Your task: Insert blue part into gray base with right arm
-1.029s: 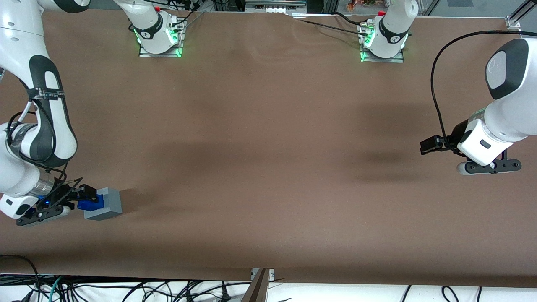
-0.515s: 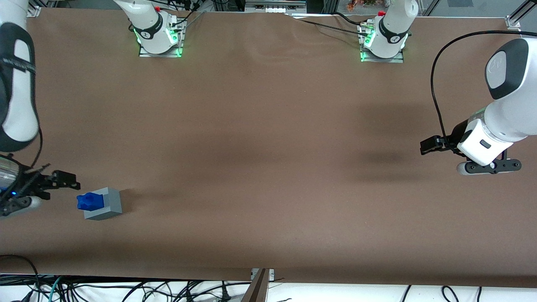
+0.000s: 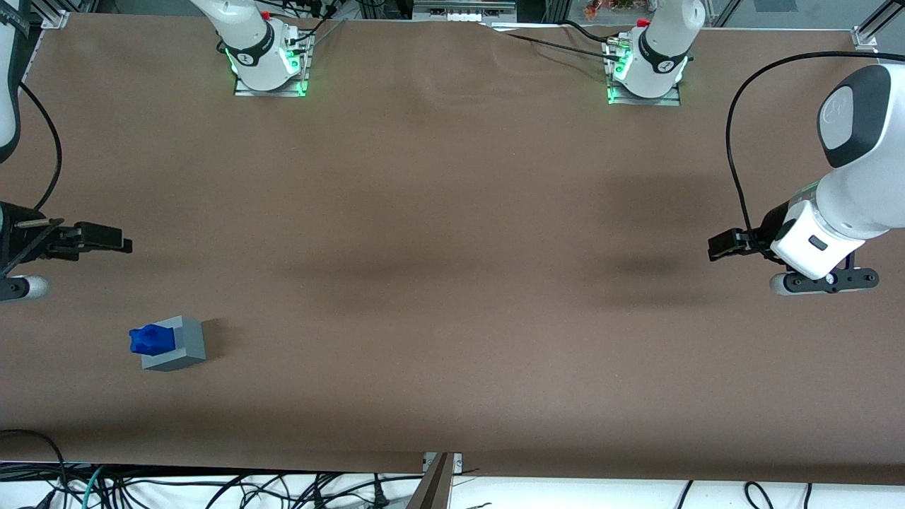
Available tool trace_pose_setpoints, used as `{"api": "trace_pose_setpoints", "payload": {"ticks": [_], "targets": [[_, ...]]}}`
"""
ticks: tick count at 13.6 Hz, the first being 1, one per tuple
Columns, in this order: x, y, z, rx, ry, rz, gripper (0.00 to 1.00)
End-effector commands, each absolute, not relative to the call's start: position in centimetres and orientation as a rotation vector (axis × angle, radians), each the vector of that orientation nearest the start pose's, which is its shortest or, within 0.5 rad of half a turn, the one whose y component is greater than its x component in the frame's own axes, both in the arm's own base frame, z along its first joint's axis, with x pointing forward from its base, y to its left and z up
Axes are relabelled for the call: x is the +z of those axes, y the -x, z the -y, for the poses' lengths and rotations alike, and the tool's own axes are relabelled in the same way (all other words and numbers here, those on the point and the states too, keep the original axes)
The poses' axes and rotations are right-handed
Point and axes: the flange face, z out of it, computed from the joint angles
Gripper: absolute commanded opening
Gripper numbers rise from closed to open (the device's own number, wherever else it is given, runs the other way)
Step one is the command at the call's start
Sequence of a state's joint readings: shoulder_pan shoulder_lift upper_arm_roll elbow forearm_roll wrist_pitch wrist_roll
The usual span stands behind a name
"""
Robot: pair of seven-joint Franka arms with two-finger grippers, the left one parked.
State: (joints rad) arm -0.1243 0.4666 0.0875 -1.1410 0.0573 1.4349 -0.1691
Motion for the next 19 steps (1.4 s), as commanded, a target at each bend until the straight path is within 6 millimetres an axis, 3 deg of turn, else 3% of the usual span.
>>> {"api": "trace_pose_setpoints", "payload": {"ticks": [1, 3, 7, 11, 19], "targets": [[54.3, -65.4, 0.5, 0.252, 3.056, 0.238, 1.00], [56.1, -64.1, -0.4, 0.166, 3.094, 0.283, 1.00], [60.3, -61.4, 0.4, 0.034, 3.147, 0.264, 1.00], [59.6, -60.3, -0.3, 0.033, 3.176, 0.288, 1.00], [59.3, -60.9, 0.4, 0.040, 3.191, 0.282, 1.00]]}}
